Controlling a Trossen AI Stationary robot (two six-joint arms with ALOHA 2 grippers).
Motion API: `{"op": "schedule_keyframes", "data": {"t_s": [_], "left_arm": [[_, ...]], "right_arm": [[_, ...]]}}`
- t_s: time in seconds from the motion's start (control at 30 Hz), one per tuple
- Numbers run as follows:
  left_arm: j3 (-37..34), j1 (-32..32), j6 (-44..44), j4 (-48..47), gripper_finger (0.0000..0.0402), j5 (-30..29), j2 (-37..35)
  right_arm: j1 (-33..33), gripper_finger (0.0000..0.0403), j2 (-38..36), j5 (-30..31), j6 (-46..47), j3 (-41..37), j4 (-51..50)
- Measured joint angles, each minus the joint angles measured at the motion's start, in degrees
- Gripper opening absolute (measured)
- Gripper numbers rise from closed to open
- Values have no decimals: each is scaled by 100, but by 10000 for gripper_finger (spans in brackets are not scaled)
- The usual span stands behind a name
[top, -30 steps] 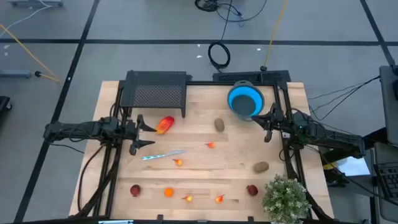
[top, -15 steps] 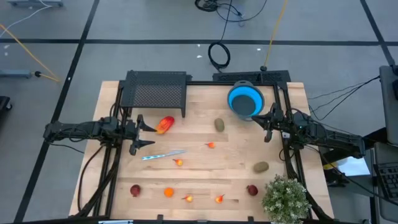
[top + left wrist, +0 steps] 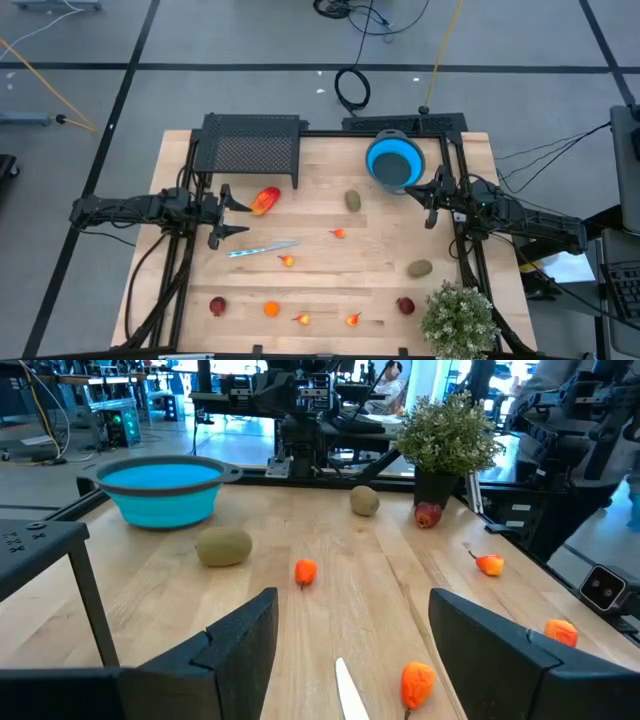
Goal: Pick & Place Fruit
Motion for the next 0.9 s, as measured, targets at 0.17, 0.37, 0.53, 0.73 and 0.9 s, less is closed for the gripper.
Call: {"op": "schedule_keyframes", "data": {"t_s": [0.17, 0.37, 0.53, 0.73, 0.9], "left_arm": [[1, 1, 0, 1, 255, 0, -1], [0, 1, 0, 1, 255, 0, 0], [2, 2, 0, 2, 255, 0, 0], [1, 1, 0, 0, 255, 0, 0], [0, 2, 0, 2, 255, 0, -2]], "right_arm": [[1, 9, 0, 0, 0, 0, -1], [1, 9, 0, 0, 0, 0, 0], [1, 9, 15, 131, -659, 0, 167], [2, 9, 28, 151, -1541, 1, 230], [2, 9, 37, 152, -1457, -1, 225]]}}
